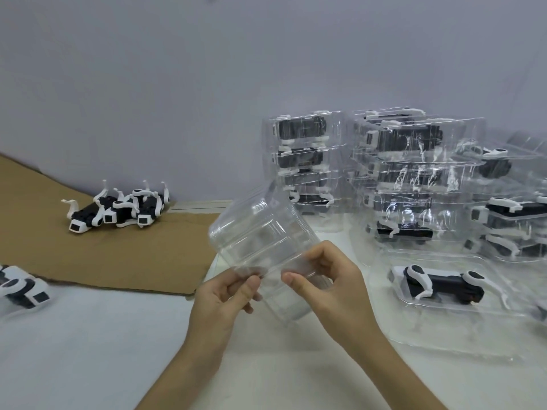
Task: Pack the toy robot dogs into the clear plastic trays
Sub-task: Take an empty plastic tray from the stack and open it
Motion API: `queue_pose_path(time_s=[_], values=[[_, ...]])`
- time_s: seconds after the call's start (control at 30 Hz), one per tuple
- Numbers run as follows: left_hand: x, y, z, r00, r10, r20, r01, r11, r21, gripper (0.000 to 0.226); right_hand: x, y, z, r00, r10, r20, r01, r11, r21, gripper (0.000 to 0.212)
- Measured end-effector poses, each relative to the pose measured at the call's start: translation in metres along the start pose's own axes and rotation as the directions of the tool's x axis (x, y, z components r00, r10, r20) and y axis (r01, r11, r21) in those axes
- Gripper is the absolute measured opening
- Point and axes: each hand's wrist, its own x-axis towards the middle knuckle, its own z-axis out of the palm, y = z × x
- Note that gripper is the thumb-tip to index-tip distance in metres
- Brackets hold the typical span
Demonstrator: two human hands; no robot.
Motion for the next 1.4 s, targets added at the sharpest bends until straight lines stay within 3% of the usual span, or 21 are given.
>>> queue_pose_path(time_s=[0.1, 0.23, 0.3, 0.37, 0.53, 0.7, 0.87, 1.0, 1.1, 1.23, 1.4], values=[[-0.001, -0.002, 0.002, 0.999, 0.008, -0.054, -0.009, 1.0, -0.004, 0.014, -0.001, 0.0, 0.002, 0.999, -0.045, 0.025, 0.046, 0.998, -0.046, 0.017], [-0.001, -0.006, 0.001, 0.994, 0.03, -0.106, -0.035, 0.999, -0.038, 0.034, -0.002, -0.004, 0.003, 0.99, -0.112, 0.08, 0.121, 0.986, -0.116, 0.007], [0.0, -0.005, 0.001, 0.994, 0.045, -0.103, -0.051, 0.997, -0.051, 0.031, -0.001, -0.004, 0.001, 0.991, -0.113, 0.076, 0.122, 0.984, -0.13, 0.001], [-0.001, -0.006, 0.001, 0.994, 0.06, -0.094, -0.065, 0.997, -0.048, 0.031, 0.0, -0.003, 0.0, 0.994, -0.098, 0.056, 0.104, 0.987, -0.121, 0.005], [0.003, -0.006, -0.006, 0.989, 0.024, -0.145, -0.027, 0.999, -0.019, 0.057, -0.001, -0.003, 0.001, 0.997, -0.075, 0.015, 0.076, 0.995, -0.066, 0.017], [0.008, -0.008, -0.01, 0.997, -0.002, -0.078, -0.001, 0.999, -0.043, 0.053, 0.0, -0.004, 0.0, 0.997, -0.076, 0.028, 0.078, 0.994, -0.079, 0.009], [0.006, -0.007, -0.01, 1.0, 0.007, 0.029, -0.005, 0.998, -0.067, 0.019, 0.0, -0.005, -0.002, 0.997, -0.072, 0.023, 0.073, 0.995, -0.064, 0.007], [0.005, -0.005, -0.009, 0.996, 0.009, 0.083, -0.002, 0.996, -0.091, 0.026, 0.0, -0.004, -0.002, 0.999, -0.051, 0.003, 0.052, 0.996, -0.072, 0.006], [0.005, -0.005, -0.008, 0.998, 0.015, 0.062, -0.01, 0.997, -0.074, 0.026, 0.0, -0.006, -0.001, 0.999, -0.048, -0.012, 0.047, 0.996, -0.07, 0.004], [0.005, -0.007, -0.014, 1.0, 0.012, 0.007, -0.011, 0.998, -0.055, 0.01, -0.001, -0.006, 0.001, 0.998, -0.063, 0.017, 0.064, 0.995, -0.074, 0.01], [0.007, -0.008, -0.019, 1.0, -0.012, -0.02, 0.011, 0.999, -0.043, 0.018, -0.003, -0.006, 0.002, 0.998, -0.039, 0.048, 0.042, 0.998, -0.056, 0.01]])
